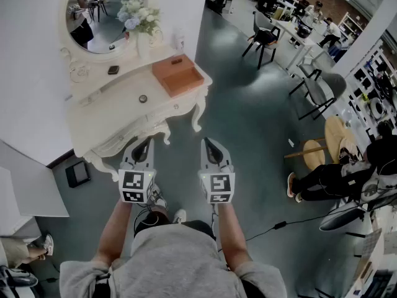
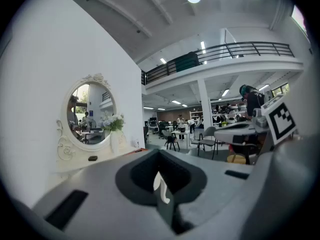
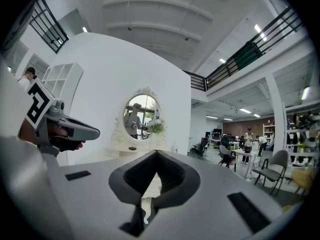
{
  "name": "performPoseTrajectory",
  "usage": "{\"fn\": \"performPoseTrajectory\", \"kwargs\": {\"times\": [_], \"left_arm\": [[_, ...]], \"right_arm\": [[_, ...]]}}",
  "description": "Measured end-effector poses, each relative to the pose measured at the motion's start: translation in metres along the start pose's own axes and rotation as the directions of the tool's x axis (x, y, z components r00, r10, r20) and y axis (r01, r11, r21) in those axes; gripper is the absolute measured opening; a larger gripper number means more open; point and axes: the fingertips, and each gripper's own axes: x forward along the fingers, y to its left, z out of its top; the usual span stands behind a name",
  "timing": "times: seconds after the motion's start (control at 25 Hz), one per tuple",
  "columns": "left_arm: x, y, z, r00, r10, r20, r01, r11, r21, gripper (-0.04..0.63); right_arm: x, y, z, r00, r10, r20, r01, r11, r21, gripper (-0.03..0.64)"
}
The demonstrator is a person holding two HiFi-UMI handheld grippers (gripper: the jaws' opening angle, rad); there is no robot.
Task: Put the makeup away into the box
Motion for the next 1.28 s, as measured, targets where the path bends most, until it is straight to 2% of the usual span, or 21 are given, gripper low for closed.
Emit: {"fn": "performPoseTrajectory", "kwargs": {"times": [0.36, 0.76, 1.04, 1.28], "left_arm": [[0.009, 0.005, 0.003, 1.0, 0.018, 0.006, -0.018, 1.0, 0.001, 0.0], [0.028, 0.027, 0.006, 0.998, 0.057, 0.007, -0.057, 0.998, -0.008, 0.002], [0.066, 0.063, 0.004, 0.996, 0.085, -0.007, -0.086, 0.996, -0.02, 0.0], [0.121, 0.125, -0.007, 0.993, 0.111, -0.048, -0.113, 0.992, -0.054, 0.001]], "right_arm": [[0.01, -0.011, -0.005, 1.0, -0.018, 0.0, 0.018, 1.0, 0.006, 0.011], [0.044, -0.007, 0.001, 0.999, 0.039, -0.006, -0.039, 0.999, -0.012, 0.011], [0.103, -0.002, -0.001, 0.996, 0.089, -0.021, -0.089, 0.996, -0.011, 0.011], [0.193, 0.008, -0.001, 0.99, 0.134, -0.053, -0.134, 0.991, -0.001, 0.011]]}}
